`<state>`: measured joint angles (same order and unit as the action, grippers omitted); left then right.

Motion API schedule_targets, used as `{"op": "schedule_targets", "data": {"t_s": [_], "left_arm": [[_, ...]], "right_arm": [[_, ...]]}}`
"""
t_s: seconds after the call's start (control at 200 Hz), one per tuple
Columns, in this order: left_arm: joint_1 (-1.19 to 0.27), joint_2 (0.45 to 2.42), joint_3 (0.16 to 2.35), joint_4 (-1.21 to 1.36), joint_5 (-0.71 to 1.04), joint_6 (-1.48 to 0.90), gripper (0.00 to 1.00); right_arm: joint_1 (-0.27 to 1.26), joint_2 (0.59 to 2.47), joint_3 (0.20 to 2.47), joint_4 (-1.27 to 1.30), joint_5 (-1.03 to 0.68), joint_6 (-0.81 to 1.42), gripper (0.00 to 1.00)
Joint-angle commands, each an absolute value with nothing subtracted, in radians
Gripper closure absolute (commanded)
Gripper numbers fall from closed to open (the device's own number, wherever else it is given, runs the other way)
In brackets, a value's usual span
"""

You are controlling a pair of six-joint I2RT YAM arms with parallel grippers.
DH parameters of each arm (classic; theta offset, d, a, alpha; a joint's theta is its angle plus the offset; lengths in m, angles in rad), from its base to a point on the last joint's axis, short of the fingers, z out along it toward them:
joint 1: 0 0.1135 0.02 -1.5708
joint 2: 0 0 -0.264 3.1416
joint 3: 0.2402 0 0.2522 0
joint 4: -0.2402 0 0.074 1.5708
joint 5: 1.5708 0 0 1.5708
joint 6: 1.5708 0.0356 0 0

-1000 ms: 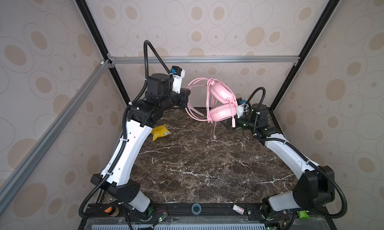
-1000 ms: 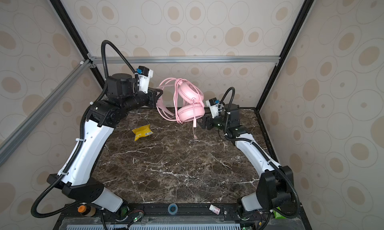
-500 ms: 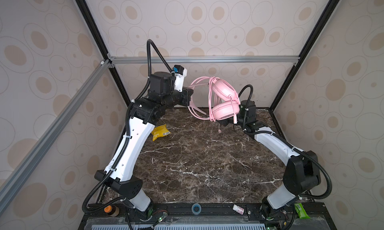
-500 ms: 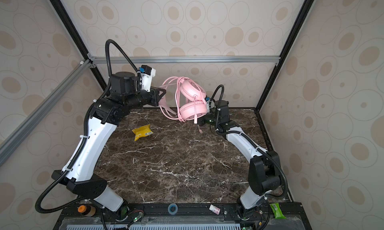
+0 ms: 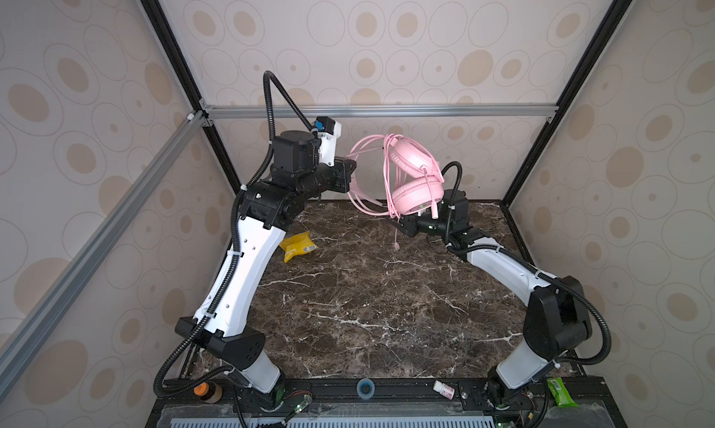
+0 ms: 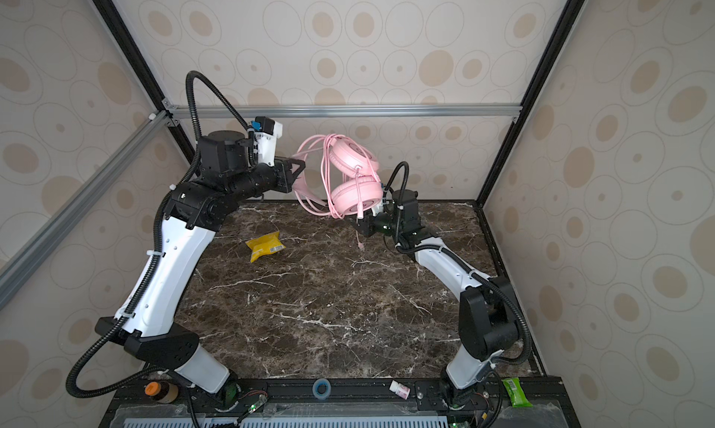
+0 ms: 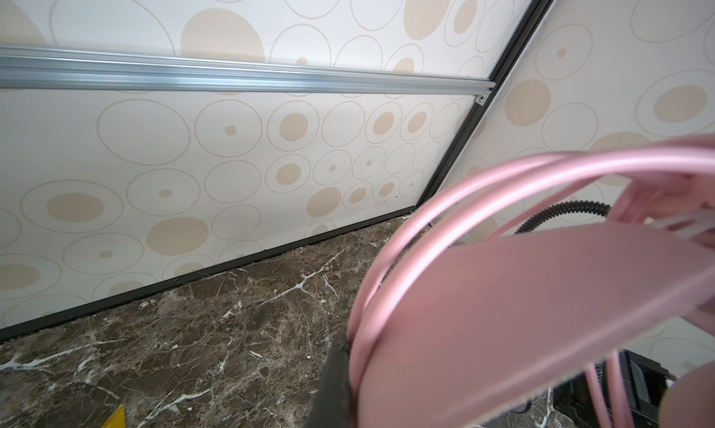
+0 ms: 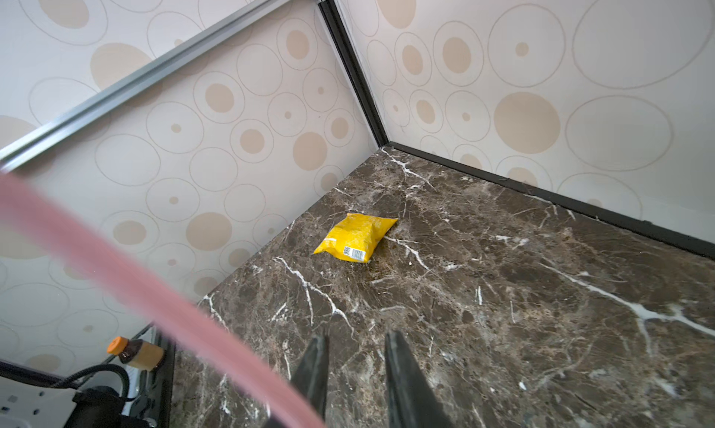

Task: Wrap the headphones
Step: 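Grasp the dangling pink cable below the headphones with the right gripper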

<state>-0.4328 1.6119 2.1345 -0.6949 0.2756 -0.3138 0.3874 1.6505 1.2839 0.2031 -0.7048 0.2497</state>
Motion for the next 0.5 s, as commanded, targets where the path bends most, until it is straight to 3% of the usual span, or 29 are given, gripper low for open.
{"op": "schedule_targets", "data": {"t_s": [0.0, 0.495], "left_arm": [[-0.428, 1.581, 2.183, -0.605, 0.322, -0.379, 1.0], [-0.392, 1.535, 2.104, -0.559, 0.292, -0.429, 1.0]], "right_arm": [[0.395, 1.652, 1.287, 0.236, -0.716, 0.267, 0.7], [0.401, 1.654, 1.251, 0.253, -0.713, 0.29, 0.76]]}}
